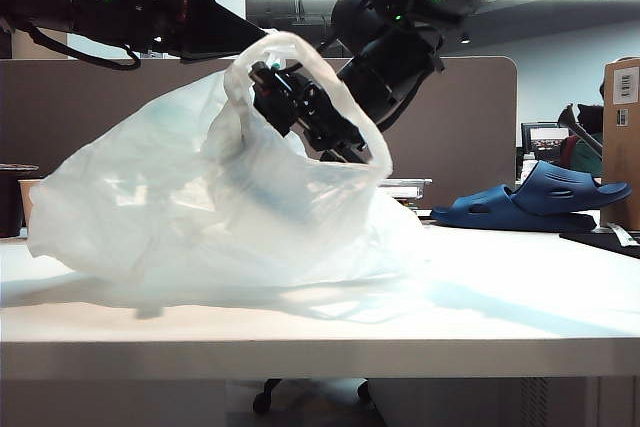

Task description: Put the power bank into the bag.

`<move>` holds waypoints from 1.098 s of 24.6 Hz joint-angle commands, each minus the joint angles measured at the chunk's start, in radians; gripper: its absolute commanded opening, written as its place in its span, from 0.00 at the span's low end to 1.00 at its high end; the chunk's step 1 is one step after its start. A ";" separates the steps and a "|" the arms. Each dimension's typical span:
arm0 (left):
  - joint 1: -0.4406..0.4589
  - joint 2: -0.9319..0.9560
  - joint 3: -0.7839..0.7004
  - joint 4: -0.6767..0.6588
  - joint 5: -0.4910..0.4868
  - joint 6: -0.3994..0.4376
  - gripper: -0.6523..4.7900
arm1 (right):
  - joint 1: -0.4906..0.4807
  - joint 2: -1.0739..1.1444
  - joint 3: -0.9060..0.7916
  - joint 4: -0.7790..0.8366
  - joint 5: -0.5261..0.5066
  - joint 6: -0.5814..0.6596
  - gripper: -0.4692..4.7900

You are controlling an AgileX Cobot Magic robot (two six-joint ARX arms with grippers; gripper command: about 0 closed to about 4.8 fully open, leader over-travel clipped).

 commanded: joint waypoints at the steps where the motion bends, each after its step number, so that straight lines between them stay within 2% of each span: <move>1: 0.001 -0.005 0.003 0.006 0.001 -0.001 0.11 | 0.010 0.009 0.008 0.050 -0.020 0.016 0.58; 9: 0.001 -0.005 0.003 0.009 0.000 -0.001 0.11 | 0.037 0.072 0.008 0.119 -0.027 0.035 0.58; 12: 0.001 -0.005 0.003 0.009 -0.025 -0.001 0.11 | 0.045 0.090 0.008 0.118 0.040 0.034 0.58; 14: 0.001 -0.004 0.003 0.006 -0.100 -0.001 0.11 | 0.047 0.097 0.008 0.111 0.050 0.034 0.58; 18: 0.001 -0.004 0.003 0.005 -0.182 -0.001 0.11 | 0.047 0.097 0.008 0.093 0.050 0.034 0.58; 24: 0.001 -0.004 0.003 0.005 -0.216 -0.001 0.11 | 0.047 0.097 0.008 0.092 0.107 0.034 0.62; 27: 0.001 -0.004 0.003 0.006 -0.201 -0.002 0.11 | 0.047 0.098 0.008 0.091 0.126 0.037 0.74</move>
